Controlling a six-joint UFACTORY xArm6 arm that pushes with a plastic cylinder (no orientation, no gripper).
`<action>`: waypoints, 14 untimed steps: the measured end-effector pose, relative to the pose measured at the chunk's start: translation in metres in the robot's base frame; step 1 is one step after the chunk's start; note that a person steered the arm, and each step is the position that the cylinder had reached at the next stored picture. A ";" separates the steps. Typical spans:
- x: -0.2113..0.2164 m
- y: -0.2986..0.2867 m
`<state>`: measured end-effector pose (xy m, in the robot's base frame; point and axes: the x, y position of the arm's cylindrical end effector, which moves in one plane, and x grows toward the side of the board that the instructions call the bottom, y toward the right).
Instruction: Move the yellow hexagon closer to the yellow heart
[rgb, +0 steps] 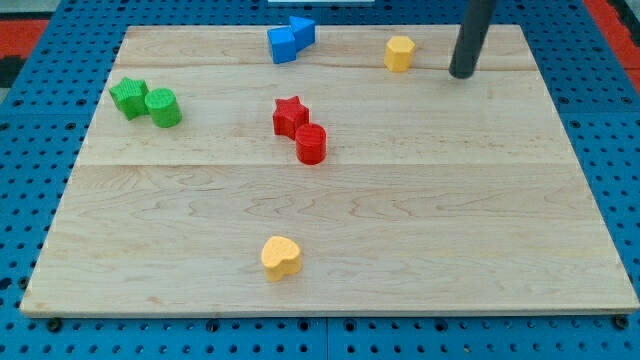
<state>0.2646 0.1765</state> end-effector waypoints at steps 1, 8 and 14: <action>-0.043 -0.030; 0.027 -0.147; 0.091 -0.111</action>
<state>0.3553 0.0651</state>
